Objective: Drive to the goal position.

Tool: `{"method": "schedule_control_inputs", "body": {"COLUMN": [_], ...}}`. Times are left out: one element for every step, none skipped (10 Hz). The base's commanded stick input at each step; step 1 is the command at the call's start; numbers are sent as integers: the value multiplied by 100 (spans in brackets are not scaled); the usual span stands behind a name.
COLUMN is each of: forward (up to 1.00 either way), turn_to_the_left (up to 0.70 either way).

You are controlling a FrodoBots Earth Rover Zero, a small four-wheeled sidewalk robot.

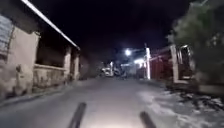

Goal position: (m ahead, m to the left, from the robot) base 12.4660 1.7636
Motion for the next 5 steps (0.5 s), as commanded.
{"method": "schedule_control_inputs", "body": {"forward": [100,100,100,100,100], "turn_to_the_left": [2,-1,-28,-25,-4]}}
